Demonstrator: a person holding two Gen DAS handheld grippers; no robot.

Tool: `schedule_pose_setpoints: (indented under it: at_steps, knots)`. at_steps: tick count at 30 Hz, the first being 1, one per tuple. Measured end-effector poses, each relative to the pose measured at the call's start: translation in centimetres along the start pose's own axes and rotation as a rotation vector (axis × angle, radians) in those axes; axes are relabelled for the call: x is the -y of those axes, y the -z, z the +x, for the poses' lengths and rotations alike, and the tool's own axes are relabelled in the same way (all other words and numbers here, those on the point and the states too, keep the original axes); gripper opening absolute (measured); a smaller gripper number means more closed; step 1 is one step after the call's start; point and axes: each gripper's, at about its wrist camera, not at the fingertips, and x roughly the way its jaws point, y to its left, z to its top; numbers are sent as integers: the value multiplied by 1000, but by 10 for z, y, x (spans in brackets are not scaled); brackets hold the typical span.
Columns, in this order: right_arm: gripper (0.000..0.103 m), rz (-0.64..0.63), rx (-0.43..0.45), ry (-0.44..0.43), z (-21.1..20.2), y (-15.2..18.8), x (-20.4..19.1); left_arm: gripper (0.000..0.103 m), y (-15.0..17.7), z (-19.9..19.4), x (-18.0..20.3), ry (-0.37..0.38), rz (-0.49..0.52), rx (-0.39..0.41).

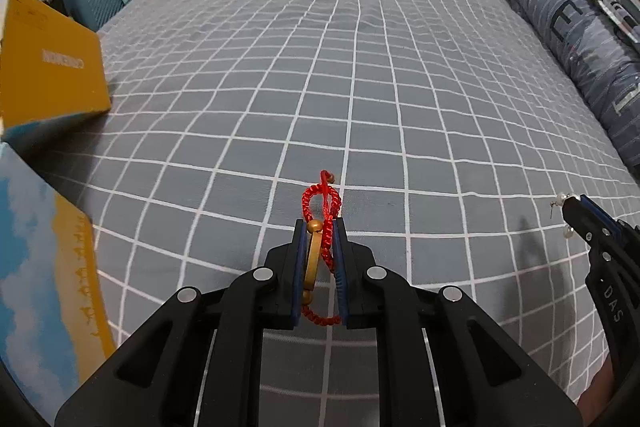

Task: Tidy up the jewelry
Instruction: 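Lift and carry both held items over the white box with both tools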

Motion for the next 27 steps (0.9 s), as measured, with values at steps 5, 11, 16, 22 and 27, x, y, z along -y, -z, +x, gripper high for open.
schedule_pose_setpoints:
  at_steps: [5,11,16,22,27]
  knots:
    - [11,-7,21,0,-15,1,-5,12,0,-19,0,-4,6,28]
    - [11,1,47,4,-35,-1,-9,12,2,-42,-2,-19,13,75]
    - [11,17,53,-2,-51,-1,-10,13,6,-66,-4,-3,9,113]
    - [11,19,74,-19,-74,0,-17,12,15,-92,-15,20,0,140]
    - [11,20,94,-52,-96,-1,-29,13,17,-122,-33,60,-28,173]
